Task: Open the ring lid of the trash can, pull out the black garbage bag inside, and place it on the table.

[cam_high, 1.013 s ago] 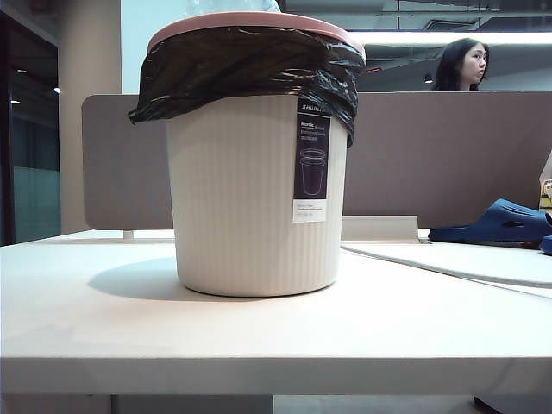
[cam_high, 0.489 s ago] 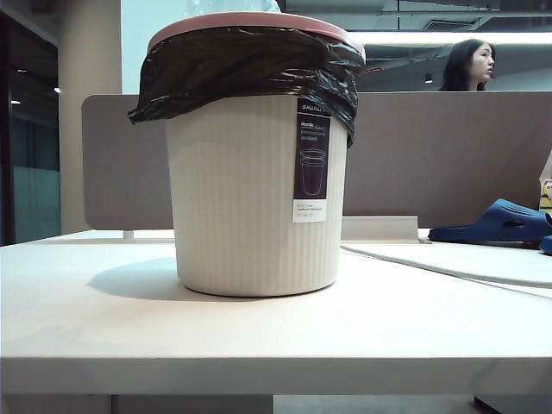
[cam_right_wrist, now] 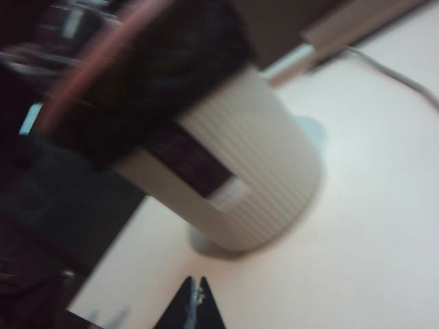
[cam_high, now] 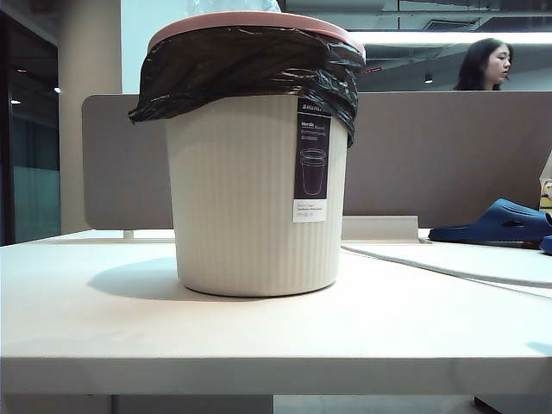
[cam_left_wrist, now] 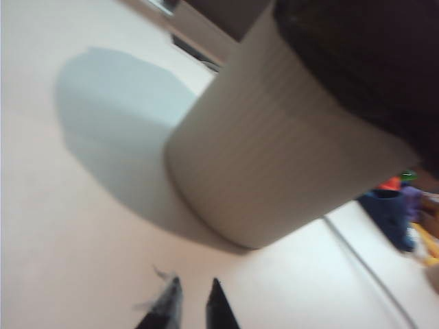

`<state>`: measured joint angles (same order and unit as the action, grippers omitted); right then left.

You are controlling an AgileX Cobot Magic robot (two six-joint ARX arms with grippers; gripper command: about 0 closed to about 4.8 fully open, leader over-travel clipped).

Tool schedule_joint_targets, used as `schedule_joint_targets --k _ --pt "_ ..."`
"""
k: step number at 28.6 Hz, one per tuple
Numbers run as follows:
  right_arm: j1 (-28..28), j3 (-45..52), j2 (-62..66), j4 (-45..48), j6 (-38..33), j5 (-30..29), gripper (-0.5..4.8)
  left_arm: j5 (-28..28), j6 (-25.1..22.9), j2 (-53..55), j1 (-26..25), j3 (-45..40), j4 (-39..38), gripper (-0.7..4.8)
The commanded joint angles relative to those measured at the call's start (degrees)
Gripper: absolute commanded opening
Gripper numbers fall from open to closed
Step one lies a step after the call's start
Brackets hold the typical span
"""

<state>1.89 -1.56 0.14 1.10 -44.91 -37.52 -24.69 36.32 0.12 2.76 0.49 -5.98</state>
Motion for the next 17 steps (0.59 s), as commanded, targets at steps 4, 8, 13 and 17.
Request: schedule_joint_targets --k 4,8,13,17 --pt "-0.24 -6.86 0.04 3.50 -3.15 -3.23 -0.01 -10.56 9.31 0.02 0.02 0.15 17.29 0.52" --pt "-0.20 -12.85 0.07 3.19 -3.15 -4.20 -0.01 -13.94 10.80 0.04 0.02 1.99 26.40 0.52" --pt "-0.17 -21.66 1.95 0.52 -3.15 -4.26 -0.02 -13.51 9.90 0.04 0.02 9.70 20.11 0.47" --pt "-0.17 -29.11 6.27 -2.75 -3.13 -4.57 -0.02 -13.60 3.28 0.35 0.02 18.29 12.94 0.46"
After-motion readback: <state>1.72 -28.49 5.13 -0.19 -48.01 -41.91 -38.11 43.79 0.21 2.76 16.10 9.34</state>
